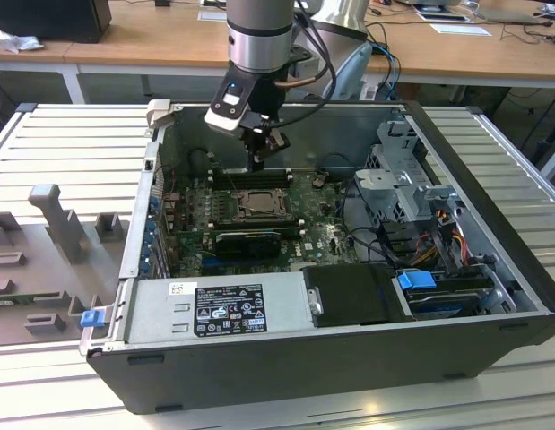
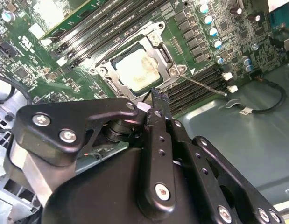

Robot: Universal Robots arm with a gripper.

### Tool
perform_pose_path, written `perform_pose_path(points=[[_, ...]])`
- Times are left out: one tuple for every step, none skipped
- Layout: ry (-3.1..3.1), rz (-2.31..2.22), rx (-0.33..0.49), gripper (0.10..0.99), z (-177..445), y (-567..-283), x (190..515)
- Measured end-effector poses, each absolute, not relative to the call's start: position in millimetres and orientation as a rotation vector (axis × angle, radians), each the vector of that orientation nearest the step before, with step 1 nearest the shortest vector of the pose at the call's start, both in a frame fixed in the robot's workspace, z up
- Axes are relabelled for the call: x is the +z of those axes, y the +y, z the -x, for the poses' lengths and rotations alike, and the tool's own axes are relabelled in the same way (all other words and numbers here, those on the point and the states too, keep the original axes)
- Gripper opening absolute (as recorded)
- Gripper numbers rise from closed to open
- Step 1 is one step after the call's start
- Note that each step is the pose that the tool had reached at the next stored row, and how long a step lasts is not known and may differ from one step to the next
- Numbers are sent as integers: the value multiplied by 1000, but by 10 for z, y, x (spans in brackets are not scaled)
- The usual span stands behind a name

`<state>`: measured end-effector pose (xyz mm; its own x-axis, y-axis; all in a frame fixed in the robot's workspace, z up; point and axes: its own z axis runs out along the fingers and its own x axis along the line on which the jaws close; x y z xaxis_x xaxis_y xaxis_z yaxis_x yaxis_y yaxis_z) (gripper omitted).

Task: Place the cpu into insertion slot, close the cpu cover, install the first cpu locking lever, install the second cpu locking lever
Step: 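Install the first cpu locking lever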

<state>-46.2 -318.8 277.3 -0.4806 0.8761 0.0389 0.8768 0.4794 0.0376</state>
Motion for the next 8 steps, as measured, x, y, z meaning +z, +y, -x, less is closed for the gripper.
perform_pose_path(points=[[-2700,1575,-81,106,462,-3188,2773],[-2711,1555,-81,106,462,-3188,2773],[-2721,1538,-81,106,462,-3188,2773],[-2726,1529,-81,106,462,-3188,2773],[-2730,1521,-81,106,462,-3188,2773],[-2735,1512,-81,106,462,-3188,2773],[-2738,1505,-81,106,462,-3188,2773],[-2745,1492,-81,106,462,-3188,2773]])
